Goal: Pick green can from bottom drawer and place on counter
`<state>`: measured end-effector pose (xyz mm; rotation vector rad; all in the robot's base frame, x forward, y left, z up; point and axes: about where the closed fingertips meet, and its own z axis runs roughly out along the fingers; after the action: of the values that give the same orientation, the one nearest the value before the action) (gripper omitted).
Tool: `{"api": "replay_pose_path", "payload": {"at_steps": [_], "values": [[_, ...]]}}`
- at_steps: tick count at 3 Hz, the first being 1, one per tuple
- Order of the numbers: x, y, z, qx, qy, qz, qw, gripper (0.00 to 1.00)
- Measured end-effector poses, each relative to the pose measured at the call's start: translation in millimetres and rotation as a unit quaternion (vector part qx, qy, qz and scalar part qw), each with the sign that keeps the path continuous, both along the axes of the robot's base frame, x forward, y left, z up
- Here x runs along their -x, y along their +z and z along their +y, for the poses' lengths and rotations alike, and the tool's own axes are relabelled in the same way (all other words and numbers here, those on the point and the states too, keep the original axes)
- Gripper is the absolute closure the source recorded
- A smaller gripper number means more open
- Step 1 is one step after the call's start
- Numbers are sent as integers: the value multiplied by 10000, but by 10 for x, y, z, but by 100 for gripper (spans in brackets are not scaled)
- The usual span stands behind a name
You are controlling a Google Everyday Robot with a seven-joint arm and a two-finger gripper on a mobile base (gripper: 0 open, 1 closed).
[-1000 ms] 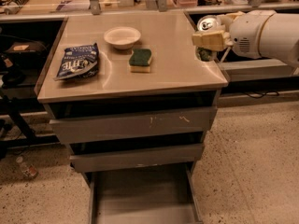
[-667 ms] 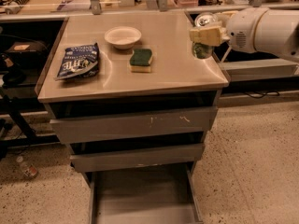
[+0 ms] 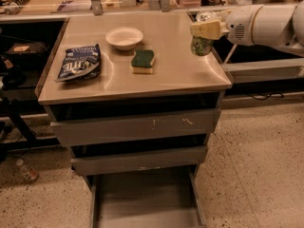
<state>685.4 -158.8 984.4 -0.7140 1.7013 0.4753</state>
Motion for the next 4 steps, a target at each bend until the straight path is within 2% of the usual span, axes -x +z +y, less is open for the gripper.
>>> {"api": "replay_pose_path", "payload": {"at_steps": [1, 3, 4], "values": [[-137, -231, -15, -101, 40, 277, 9996, 100], [-280, -563, -6, 58, 108, 794, 9968, 100], [-353, -678, 53, 34, 194, 1048, 9943, 100]]}}
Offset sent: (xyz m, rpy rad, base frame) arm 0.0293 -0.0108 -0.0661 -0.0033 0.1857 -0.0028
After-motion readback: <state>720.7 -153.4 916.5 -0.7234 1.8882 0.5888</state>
